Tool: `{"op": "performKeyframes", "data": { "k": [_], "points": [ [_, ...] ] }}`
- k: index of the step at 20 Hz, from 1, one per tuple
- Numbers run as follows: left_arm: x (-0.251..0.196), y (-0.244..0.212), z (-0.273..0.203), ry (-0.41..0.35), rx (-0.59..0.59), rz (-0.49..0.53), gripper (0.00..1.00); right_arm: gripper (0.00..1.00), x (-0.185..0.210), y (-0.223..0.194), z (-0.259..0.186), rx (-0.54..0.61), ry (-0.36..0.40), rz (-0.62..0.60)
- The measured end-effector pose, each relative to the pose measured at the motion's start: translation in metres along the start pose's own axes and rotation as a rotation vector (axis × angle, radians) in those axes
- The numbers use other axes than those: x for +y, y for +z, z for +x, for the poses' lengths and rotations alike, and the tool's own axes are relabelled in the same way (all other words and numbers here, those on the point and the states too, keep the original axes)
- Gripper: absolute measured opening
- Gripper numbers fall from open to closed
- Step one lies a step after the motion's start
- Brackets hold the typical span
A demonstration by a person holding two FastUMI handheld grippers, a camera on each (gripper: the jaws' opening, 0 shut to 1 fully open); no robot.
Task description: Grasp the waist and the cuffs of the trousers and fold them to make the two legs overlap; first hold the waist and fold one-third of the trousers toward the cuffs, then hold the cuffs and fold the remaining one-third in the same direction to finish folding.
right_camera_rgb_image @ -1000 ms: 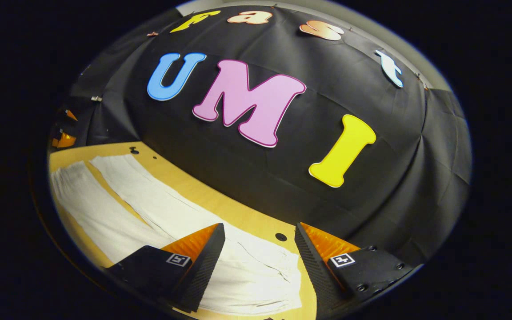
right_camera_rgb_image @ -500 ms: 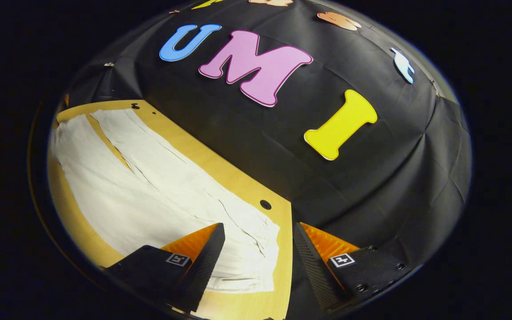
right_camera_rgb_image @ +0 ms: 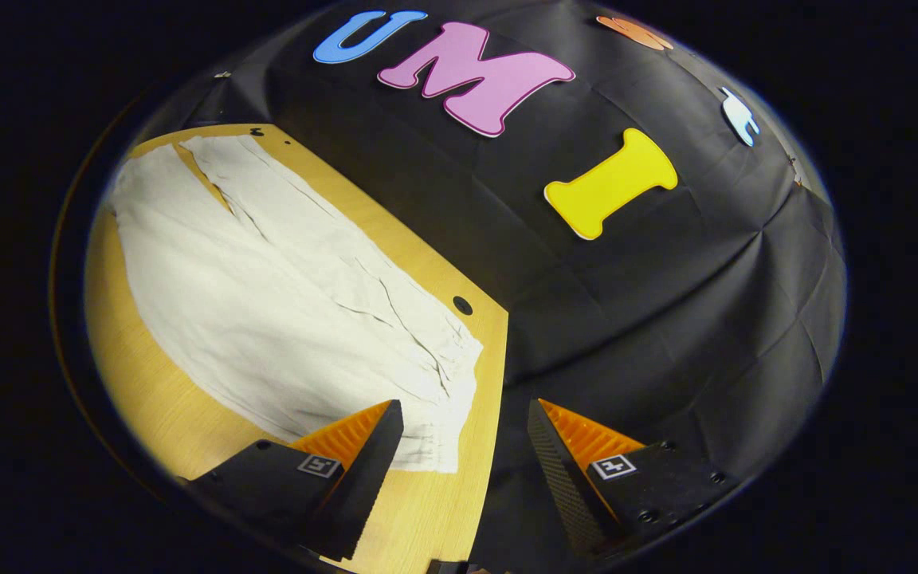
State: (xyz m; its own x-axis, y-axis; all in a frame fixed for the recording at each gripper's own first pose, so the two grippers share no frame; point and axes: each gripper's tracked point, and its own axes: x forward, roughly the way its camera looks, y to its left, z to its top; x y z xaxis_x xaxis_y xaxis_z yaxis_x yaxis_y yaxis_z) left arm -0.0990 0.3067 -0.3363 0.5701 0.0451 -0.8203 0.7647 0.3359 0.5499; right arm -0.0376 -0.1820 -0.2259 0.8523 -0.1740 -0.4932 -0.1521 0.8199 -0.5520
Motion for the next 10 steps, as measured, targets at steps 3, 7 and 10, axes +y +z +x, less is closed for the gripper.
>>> {"op": "performKeyframes", "data": {
  "k": [3, 7, 10],
  "points": [
    [-0.006, -0.005, -0.005, -0.048, 0.006, 0.055, 0.98, 0.98, 0.001, -0.005, -0.005, -0.004, 0.005, -0.025],
    [-0.008, -0.003, 0.002, -0.06, 0.023, 0.081, 0.91, 0.98, 0.003, -0.017, 0.0, 0.019, 0.019, -0.05],
    [-0.009, 0.002, 0.007, -0.075, 0.026, 0.074, 0.9, 0.97, -0.002, -0.028, 0.004, 0.024, 0.026, -0.093]
  ]
}}
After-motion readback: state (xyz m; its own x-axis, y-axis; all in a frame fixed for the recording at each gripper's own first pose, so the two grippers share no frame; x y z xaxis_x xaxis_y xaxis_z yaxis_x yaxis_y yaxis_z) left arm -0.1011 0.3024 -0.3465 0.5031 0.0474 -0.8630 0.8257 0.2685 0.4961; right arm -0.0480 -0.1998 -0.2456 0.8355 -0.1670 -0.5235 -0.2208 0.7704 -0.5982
